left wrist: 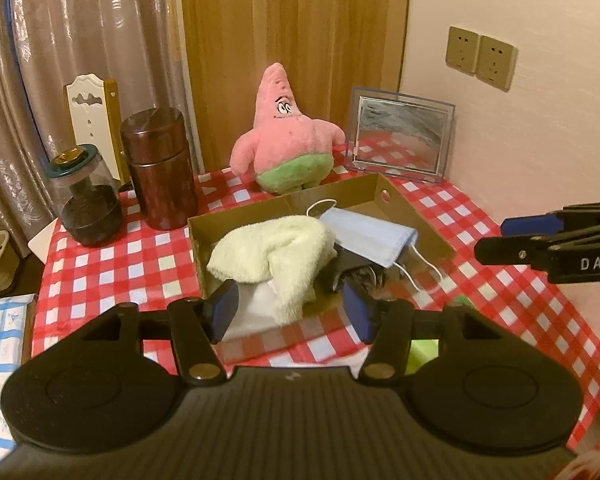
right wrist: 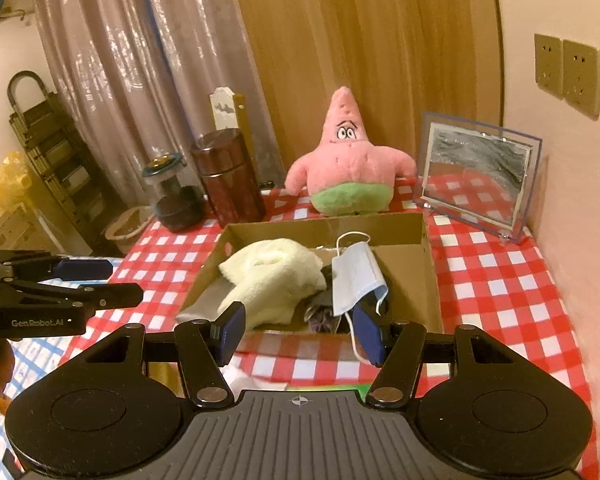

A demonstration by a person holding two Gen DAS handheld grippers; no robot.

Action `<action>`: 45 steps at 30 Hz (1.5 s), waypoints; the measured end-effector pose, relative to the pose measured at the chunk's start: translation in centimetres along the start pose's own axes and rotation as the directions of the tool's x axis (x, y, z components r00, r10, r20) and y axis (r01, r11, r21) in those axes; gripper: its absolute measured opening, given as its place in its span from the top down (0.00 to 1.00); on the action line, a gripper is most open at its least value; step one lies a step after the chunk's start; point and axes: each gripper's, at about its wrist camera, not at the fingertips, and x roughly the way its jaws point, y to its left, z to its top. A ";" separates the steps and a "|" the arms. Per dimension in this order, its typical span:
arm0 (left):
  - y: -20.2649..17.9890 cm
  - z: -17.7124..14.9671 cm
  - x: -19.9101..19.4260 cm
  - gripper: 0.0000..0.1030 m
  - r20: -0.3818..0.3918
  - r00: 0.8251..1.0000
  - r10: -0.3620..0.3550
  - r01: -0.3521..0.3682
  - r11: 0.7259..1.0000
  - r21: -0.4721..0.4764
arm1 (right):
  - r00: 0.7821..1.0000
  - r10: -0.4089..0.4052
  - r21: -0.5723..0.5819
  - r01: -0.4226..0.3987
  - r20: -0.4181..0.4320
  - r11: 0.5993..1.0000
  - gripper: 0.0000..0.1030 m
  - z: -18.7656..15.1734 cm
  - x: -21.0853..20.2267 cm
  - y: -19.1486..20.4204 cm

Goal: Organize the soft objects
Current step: 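Move both tools back toward the white cloth and brown scrunchie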

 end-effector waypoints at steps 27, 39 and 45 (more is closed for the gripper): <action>-4.8 -7.5 -10.8 0.39 0.032 0.999 -0.011 0.010 1.000 0.002 | 1.000 -0.009 -0.015 0.010 0.018 1.000 0.42 -6.5 -9.7 1.9; -5.7 -10.8 -11.9 0.39 0.037 0.999 -0.013 0.012 1.000 0.023 | 1.000 -0.013 -0.059 0.013 -0.007 0.998 0.42 -9.8 -10.1 3.0; -5.6 -12.2 -11.7 0.39 0.033 0.999 -0.022 0.021 1.000 0.007 | 1.000 -0.024 -0.093 0.024 0.006 0.995 0.42 -10.6 -10.1 4.4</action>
